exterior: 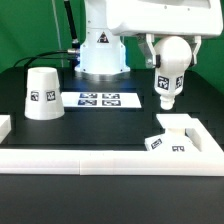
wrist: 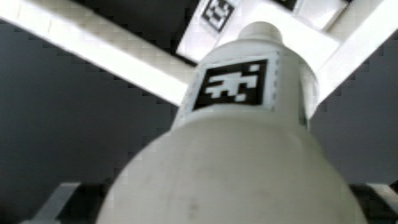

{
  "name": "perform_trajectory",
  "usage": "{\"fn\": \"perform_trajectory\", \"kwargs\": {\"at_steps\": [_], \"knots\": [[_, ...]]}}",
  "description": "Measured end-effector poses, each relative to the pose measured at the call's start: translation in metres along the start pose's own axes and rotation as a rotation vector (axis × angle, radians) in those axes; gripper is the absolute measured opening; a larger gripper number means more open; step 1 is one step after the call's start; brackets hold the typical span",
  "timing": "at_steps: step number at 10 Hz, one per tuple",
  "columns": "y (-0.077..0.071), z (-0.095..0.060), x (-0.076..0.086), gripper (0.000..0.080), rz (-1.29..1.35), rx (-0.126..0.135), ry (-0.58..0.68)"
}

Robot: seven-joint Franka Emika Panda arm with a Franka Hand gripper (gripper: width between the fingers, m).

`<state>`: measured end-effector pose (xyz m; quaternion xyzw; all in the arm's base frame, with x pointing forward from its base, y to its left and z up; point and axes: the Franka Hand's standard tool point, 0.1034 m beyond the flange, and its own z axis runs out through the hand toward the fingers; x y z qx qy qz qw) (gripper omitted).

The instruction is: Assemble lamp

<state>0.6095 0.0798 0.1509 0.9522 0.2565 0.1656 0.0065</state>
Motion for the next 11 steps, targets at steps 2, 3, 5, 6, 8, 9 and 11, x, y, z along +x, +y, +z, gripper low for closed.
{"fn": "perform_trajectory", "kwargs": {"at_steps": [2, 3, 5, 6, 8, 9, 11], "knots": [[0.001, 0.001, -0.001, 0.0577, -0.001, -0.007, 0.013], [0.001, 0.002, -0.001, 0.0577, -0.002, -0.008, 0.014], [0.004, 0.003, 0.001, 0.0577, -0.017, -0.026, 0.051], [0.005, 0.004, 0.006, 0.0577, -0.034, -0.041, 0.083], [0.006, 0.006, 0.011, 0.0577, -0.039, -0.057, 0.119], [0.006, 0.008, 0.011, 0.0577, -0.039, -0.067, 0.142], [0.001, 0.01, 0.007, 0.0577, -0.042, -0.062, 0.135]]}}
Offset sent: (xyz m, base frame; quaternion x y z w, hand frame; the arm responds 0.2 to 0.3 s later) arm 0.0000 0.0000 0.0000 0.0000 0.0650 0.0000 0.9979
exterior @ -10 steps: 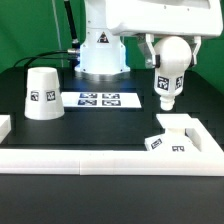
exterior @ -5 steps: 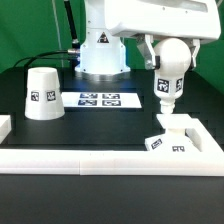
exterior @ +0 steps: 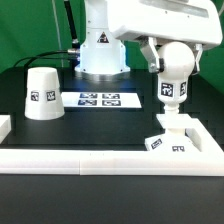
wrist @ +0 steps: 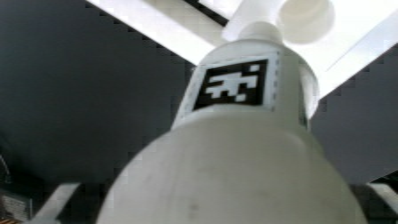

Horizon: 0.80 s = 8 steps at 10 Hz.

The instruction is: Assemble lamp

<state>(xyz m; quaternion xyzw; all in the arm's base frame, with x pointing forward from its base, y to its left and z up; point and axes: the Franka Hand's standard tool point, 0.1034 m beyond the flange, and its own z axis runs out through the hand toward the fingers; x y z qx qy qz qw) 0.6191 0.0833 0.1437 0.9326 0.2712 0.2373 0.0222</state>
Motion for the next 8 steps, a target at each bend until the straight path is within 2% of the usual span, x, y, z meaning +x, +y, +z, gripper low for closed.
{"fn": "perform_trajectory", "kwargs": {"at_steps": [8], "knots": [[-0.017, 0.007, -0.005, 0.0577, -0.016, 0.019, -0.015]]}}
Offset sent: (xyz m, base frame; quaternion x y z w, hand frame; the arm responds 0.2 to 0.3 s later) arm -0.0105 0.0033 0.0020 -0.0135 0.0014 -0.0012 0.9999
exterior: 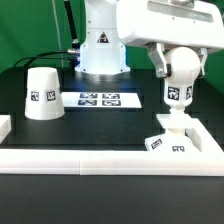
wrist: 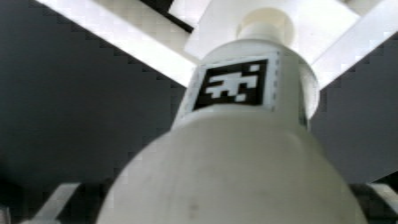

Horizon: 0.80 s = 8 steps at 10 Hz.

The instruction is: Assemble lamp

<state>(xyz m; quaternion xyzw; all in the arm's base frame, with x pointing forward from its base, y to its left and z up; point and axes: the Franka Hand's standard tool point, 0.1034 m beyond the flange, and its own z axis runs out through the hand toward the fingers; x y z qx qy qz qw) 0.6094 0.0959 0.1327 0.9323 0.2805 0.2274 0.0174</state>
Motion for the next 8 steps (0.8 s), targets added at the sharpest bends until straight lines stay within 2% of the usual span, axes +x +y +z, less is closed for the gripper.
{"fn": "perform_trajectory", "kwargs": {"at_steps": [6, 8], "knots": [[-0.007, 0.01, -0.012, 0.0577, -0.001, 0.012, -0.02], [-0.008, 0.013, -0.011, 0.0577, -0.002, 0.002, 0.003]]}}
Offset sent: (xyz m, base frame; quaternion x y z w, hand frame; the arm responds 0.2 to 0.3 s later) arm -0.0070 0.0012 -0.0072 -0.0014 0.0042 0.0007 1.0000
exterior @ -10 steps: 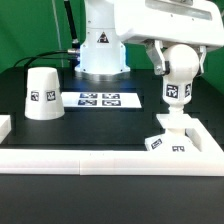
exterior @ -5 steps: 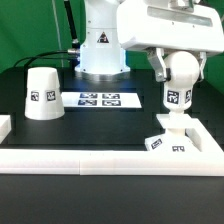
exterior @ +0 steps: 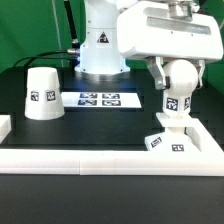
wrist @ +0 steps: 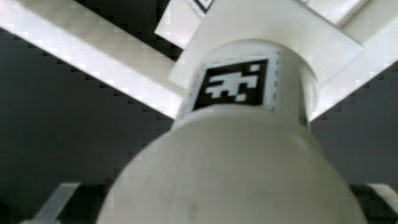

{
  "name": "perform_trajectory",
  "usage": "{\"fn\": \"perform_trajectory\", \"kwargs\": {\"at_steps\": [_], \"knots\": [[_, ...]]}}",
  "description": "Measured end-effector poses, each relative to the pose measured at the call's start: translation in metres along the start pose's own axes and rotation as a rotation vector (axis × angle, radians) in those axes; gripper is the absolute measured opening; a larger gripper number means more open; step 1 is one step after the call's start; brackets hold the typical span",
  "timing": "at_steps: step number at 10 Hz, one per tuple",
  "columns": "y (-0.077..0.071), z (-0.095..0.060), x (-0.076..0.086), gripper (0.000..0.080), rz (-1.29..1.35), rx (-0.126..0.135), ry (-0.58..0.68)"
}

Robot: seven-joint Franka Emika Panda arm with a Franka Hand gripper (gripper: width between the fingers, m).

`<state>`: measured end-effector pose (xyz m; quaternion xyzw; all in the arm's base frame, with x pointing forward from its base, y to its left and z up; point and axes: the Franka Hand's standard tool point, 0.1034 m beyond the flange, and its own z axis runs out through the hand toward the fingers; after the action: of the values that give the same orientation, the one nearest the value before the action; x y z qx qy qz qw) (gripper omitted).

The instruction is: Assemble lamp

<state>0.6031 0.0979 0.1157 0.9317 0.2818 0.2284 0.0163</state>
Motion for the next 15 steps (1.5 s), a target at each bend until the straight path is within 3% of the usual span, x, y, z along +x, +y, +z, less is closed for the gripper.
{"fn": "perform_trajectory", "kwargs": {"at_steps": [5, 7, 10, 15], "knots": [[0.001, 0.0, 0.001, 0.0577, 0.002, -0.01, 0.019], [0.006, -0.002, -0.001, 0.069, 0.009, -0.007, 0.005], [0.012, -0.011, -0.002, 0.0699, 0.016, 0.0, -0.022], [0.01, -0.019, 0.006, 0.0699, 0.012, 0.005, -0.024]]}}
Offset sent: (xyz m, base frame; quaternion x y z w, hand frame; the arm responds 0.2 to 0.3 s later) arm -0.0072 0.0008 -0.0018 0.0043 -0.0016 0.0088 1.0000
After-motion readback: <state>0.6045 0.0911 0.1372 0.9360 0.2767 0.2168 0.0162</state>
